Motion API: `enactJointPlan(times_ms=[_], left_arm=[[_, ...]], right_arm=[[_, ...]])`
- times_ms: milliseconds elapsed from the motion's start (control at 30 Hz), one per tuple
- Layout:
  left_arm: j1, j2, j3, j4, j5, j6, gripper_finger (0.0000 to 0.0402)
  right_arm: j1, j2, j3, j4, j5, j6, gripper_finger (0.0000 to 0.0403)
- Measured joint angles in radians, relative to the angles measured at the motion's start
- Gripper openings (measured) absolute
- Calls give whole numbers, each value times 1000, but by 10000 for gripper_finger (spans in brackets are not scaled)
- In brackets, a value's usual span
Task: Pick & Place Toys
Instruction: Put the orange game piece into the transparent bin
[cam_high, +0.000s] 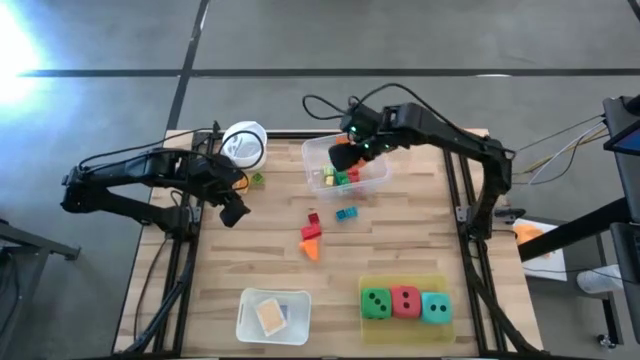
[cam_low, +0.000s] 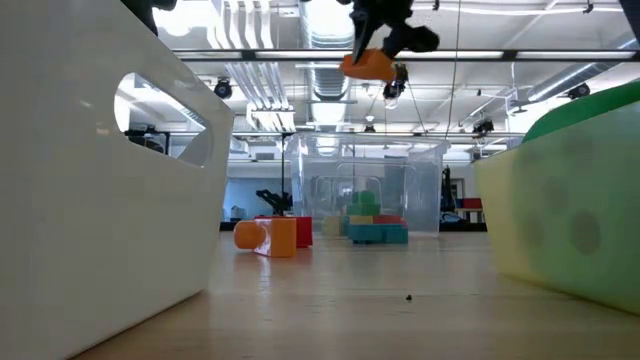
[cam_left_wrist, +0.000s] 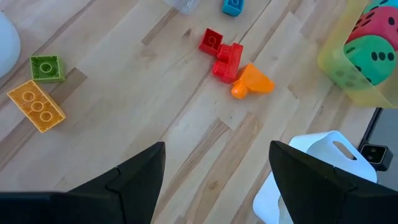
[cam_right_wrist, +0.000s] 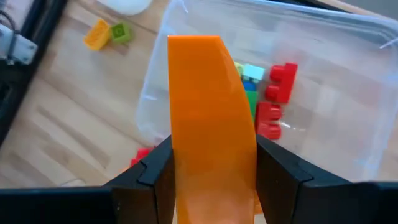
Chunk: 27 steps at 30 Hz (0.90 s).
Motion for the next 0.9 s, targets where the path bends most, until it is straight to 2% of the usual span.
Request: enactJointPlan(times_ms=[433, 900], left_arm=[[0, 0, 0, 0, -4, 0, 291], [0, 0, 0, -1, -7, 0, 291]], right_arm=[[-155, 132, 8, -25, -67, -39, 157], [-160, 292, 8, -21, -57, -79, 157]])
